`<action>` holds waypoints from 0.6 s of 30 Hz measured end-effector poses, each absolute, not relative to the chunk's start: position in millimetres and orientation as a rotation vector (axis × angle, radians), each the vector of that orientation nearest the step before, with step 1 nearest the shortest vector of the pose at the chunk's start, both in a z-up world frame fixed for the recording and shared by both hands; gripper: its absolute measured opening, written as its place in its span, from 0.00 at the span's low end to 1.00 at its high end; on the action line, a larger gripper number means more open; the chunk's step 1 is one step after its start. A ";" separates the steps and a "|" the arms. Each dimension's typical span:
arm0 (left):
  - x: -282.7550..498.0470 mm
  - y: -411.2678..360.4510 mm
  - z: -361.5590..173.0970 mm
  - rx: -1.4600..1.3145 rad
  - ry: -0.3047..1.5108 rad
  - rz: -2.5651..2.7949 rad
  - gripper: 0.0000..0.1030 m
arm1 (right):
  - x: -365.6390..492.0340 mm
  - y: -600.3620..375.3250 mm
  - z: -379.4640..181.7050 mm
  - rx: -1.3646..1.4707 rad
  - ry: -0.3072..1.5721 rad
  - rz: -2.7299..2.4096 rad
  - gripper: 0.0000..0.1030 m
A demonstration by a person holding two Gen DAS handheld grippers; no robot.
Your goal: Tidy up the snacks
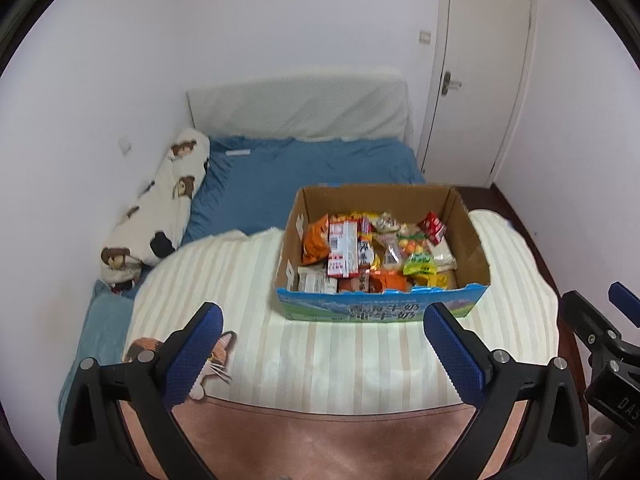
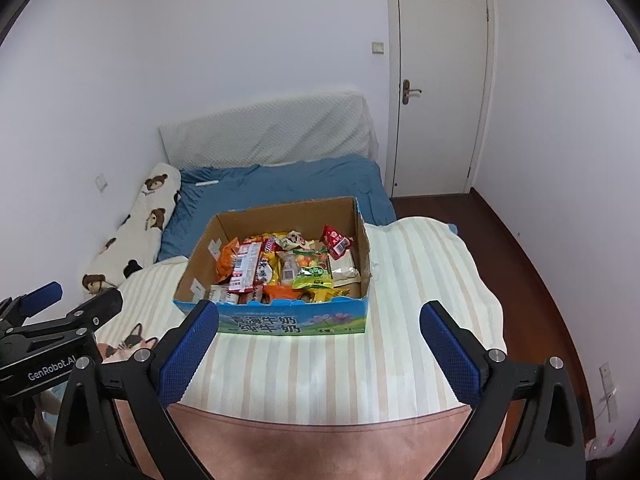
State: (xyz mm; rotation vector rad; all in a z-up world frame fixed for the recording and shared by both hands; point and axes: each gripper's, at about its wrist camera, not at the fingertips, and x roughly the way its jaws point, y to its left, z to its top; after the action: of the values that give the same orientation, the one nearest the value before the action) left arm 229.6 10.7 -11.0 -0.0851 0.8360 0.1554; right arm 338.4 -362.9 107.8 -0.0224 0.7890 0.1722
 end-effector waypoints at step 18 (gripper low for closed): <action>294.2 10.5 -47.4 -0.065 0.931 0.167 1.00 | 422.7 -358.7 55.5 -0.025 0.903 0.122 1.00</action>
State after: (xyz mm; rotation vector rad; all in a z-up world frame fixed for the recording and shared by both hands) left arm 294.2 10.5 -47.4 -0.0649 0.9311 0.1674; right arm 422.7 -358.8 55.5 -0.0254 0.9029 0.1217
